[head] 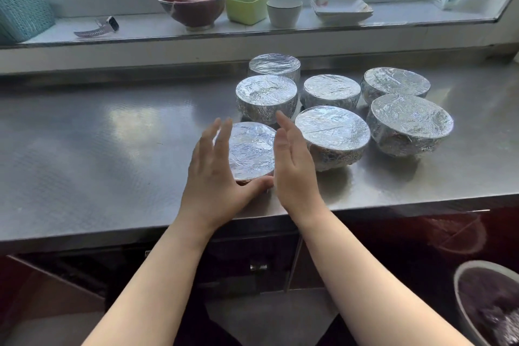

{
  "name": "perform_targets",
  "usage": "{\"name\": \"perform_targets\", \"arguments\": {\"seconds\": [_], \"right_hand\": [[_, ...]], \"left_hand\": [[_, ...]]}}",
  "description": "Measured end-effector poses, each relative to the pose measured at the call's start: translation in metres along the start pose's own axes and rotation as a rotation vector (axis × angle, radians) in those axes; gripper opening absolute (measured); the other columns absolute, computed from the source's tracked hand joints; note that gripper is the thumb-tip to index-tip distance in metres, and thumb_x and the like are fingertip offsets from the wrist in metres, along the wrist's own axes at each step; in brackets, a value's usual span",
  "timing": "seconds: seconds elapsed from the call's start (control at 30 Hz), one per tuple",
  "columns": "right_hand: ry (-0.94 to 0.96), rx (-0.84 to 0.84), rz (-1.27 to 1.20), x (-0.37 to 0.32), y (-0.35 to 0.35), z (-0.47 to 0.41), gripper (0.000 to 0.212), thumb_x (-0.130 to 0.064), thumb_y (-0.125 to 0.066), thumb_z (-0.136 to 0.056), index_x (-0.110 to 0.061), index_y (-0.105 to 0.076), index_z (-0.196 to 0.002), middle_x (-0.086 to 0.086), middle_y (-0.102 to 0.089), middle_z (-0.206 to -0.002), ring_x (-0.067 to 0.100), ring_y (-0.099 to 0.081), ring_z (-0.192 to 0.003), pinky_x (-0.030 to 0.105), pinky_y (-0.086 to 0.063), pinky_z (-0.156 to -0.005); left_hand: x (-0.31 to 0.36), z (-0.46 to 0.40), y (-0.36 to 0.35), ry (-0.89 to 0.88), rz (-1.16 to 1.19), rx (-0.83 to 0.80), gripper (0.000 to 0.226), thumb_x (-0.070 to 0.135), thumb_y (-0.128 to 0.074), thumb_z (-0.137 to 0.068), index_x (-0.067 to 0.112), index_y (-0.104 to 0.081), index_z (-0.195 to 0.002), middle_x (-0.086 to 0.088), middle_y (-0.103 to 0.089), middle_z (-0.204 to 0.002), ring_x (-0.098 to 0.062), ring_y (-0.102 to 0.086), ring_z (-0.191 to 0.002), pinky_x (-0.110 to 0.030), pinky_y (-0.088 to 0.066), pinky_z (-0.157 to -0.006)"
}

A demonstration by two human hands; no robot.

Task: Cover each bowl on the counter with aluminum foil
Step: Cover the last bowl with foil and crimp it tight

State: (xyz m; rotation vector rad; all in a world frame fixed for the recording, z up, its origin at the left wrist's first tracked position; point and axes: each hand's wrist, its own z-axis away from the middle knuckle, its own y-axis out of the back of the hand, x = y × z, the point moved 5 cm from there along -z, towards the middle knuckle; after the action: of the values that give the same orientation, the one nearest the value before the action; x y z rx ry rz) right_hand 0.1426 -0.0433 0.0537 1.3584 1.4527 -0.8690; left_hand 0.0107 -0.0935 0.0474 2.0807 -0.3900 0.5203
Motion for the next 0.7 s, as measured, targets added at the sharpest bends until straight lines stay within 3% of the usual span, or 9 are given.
{"name": "perform_targets", "arguments": {"seconds": [0.2, 0.37, 0.5, 0.6, 0.7], "right_hand": [[-0.073, -0.127, 0.109, 0.02, -0.011, -0.027, 0.041, -0.027, -0.035, -0.106, -0.012, -0.048, -0.141, 0.0, -0.05, -0.144, 0.008, -0.041, -0.134, 0.034, -0.028, -0.117], [-0.125, -0.107, 0.071, 0.023, -0.011, -0.029, 0.041, -0.029, -0.035, -0.106, -0.012, -0.05, -0.14, -0.001, -0.053, -0.14, 0.006, -0.044, -0.13, 0.027, -0.031, -0.113], [-0.151, -0.108, 0.043, 0.026, -0.011, -0.029, 0.042, -0.031, -0.034, -0.106, -0.015, -0.046, -0.143, -0.004, -0.049, -0.143, 0.005, -0.041, -0.132, 0.023, -0.028, -0.113], [-0.216, -0.111, -0.047, 0.031, -0.008, -0.028, 0.039, -0.033, -0.034, -0.106, -0.017, -0.048, -0.138, -0.009, -0.051, -0.132, 0.003, -0.044, -0.123, 0.022, -0.031, -0.104], [-0.308, -0.126, -0.103, 0.04, -0.011, -0.024, 0.034, -0.046, -0.034, -0.104, -0.026, -0.053, -0.124, -0.01, -0.058, -0.122, 0.006, -0.051, -0.116, 0.027, -0.037, -0.101]], "left_hand": [[-0.006, 0.003, -0.004, 0.008, -0.043, 0.006, 0.114, 0.083, -0.055, -0.06, 0.02, -0.026, -0.151, -0.006, -0.026, -0.155, -0.027, -0.028, -0.142, -0.043, -0.032, -0.112], [-0.015, 0.006, -0.006, 0.113, 0.028, -0.039, 0.124, 0.087, -0.059, -0.05, 0.028, -0.02, -0.152, -0.001, -0.02, -0.156, -0.021, -0.021, -0.144, -0.032, -0.023, -0.112], [-0.02, 0.006, -0.007, 0.119, 0.12, -0.04, 0.122, 0.082, -0.067, -0.051, 0.032, -0.015, -0.15, -0.001, -0.019, -0.156, -0.017, -0.022, -0.145, -0.034, -0.027, -0.114], [-0.02, 0.006, -0.007, 0.117, 0.157, -0.038, 0.121, 0.081, -0.065, -0.05, 0.034, -0.014, -0.15, 0.001, -0.016, -0.156, -0.01, -0.02, -0.144, -0.024, -0.024, -0.11], [-0.02, 0.007, -0.006, 0.127, 0.249, -0.034, 0.123, 0.074, -0.077, -0.048, 0.041, -0.013, -0.148, 0.011, -0.012, -0.153, 0.009, -0.02, -0.135, -0.007, -0.022, -0.101]]}}
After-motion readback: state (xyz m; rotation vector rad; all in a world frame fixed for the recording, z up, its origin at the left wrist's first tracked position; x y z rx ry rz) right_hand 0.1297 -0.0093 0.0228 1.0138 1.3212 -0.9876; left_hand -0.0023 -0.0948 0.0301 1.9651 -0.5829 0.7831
